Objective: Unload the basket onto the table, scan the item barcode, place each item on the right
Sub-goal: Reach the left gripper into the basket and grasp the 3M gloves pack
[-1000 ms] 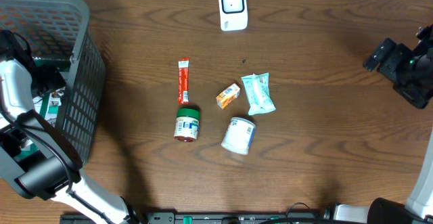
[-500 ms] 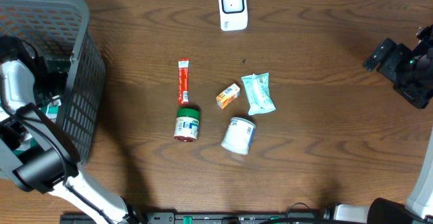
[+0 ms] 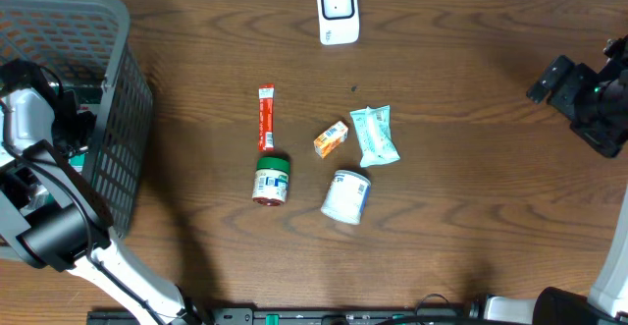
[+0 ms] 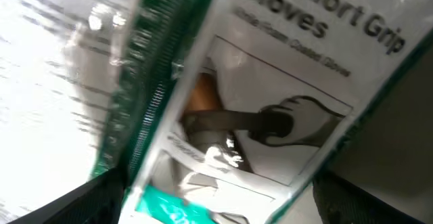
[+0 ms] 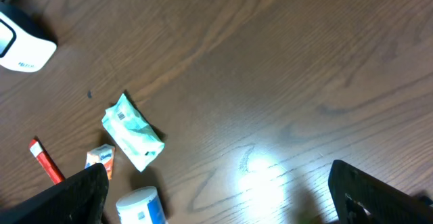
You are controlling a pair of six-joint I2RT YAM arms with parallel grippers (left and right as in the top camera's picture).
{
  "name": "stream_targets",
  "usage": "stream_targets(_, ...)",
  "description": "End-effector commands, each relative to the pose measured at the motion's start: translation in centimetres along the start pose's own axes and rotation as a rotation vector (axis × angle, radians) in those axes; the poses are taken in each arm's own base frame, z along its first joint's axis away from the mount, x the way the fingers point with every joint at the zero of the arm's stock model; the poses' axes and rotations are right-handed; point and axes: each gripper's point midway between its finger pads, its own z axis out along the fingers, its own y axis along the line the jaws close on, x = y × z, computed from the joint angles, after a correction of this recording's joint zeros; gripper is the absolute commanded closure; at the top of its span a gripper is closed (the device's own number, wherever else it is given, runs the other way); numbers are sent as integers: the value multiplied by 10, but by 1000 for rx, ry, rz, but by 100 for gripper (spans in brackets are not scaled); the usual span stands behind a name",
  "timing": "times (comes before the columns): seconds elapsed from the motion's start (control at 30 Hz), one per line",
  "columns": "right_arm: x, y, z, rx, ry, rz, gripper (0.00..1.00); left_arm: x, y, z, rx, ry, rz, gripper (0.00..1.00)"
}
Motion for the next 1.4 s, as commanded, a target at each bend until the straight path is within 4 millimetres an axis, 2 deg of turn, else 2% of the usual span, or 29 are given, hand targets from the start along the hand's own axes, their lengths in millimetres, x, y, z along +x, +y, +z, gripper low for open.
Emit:
stream_targets(0.0, -4, 0, -2, 3, -12, 10, 1, 6, 23, 13, -120, 40, 8, 11)
stream_targets(0.3, -4, 0, -2, 3, -12, 10, 1, -8, 30, 12, -157, -19, -25, 11)
stream_targets(0.4, -4, 0, -2, 3, -12, 10, 1, -10, 31, 12, -159, -26, -27, 15)
stream_targets(0.67, -4, 0, -2, 3, -12, 10, 1, -10, 32, 13, -159, -29, -53, 15)
stream_targets(0.97, -4, 0, -2, 3, -12, 10, 1, -2, 29, 33, -151, 19, -93, 16)
stream_targets(1.13, -4, 0, -2, 3, -12, 10, 1, -6, 30, 32, -153, 5, -91, 16)
stream_targets(1.23, -4, 0, -2, 3, -12, 10, 1, -7, 31, 28, -156, -6, -91, 22)
stream_targets(1.37, -4, 0, -2, 3, -12, 10, 1, -5, 39, 25, -203, 5, -90, 42)
